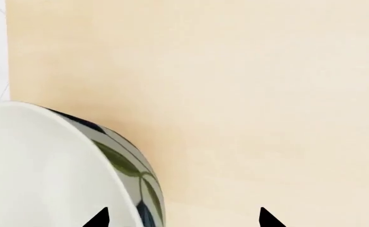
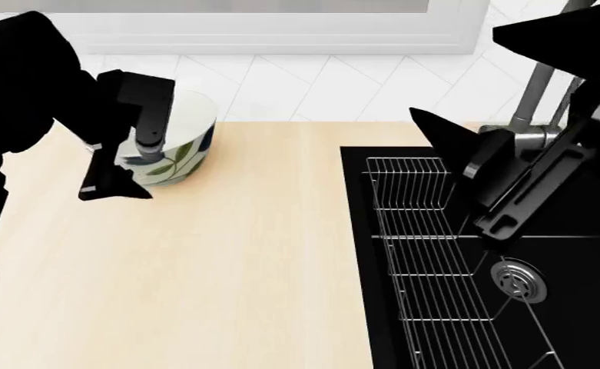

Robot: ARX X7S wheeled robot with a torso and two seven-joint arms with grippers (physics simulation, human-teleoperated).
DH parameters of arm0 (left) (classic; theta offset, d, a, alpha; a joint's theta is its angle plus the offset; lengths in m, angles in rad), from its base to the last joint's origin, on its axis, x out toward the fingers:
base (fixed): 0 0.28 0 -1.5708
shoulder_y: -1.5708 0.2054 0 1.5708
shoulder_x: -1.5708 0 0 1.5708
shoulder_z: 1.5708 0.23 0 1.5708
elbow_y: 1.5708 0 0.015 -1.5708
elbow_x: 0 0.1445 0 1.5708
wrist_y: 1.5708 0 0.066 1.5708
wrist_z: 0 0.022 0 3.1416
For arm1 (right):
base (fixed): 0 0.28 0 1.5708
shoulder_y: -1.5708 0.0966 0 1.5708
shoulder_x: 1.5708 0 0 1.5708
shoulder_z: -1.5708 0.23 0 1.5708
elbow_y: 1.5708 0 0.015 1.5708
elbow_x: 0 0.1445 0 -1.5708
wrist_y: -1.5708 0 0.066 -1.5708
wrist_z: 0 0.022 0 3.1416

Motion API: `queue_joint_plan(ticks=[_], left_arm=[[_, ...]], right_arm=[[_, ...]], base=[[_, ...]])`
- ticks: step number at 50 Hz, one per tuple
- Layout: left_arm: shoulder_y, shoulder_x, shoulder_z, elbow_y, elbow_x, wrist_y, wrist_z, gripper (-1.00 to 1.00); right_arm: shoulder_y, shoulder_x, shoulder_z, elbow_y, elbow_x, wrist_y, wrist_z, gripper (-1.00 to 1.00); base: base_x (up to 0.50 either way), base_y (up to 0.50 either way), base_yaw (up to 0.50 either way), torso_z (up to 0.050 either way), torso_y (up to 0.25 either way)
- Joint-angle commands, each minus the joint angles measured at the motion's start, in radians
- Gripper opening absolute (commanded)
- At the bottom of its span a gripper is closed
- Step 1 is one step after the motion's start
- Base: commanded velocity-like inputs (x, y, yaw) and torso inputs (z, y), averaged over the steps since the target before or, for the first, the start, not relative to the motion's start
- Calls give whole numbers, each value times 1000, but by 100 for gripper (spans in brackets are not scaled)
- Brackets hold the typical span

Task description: Place the two vegetables and bowl onto the tray for setting up a vegetable dip station.

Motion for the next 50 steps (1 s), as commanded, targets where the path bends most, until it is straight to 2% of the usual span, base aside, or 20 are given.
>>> queue_joint_plan(ticks=[1,8,21,22,38,42,45,50], left_arm=[[57,10,-28,-7,59,-20,-79,100],[78,24,-36,-7,89,-71,-128,100],[75,28,-44,-7,99,-188,-180,100],[78,29,-53,-7,95,-202,-197,-100],[99,7,-82,-7,105,-212,-214,-100],[86,9,-105,-7,93,-235,-222,-100],[63,20,-171,-7,66,-293,-259,-100],[32,11,-200,-7,72,-253,-210,-100]], right_arm=[[35,83,-53,-41,154,-58,119,100],[16,125,-50,-70,188,-85,139,100],[21,138,-76,-82,223,-114,178,100],[17,134,-76,-82,218,-116,177,100],[12,91,-77,-64,166,-105,143,100],[10,87,-71,-61,153,-102,131,100],[-10,83,-58,-65,134,-105,111,100],[-61,63,-25,-68,64,-105,53,100]], base=[[0,0,0,0,0],[0,0,0,0,0],[0,0,0,0,0],[0,0,0,0,0],[0,0,0,0,0],[0,0,0,0,0],[0,0,0,0,0],[0,0,0,0,0]])
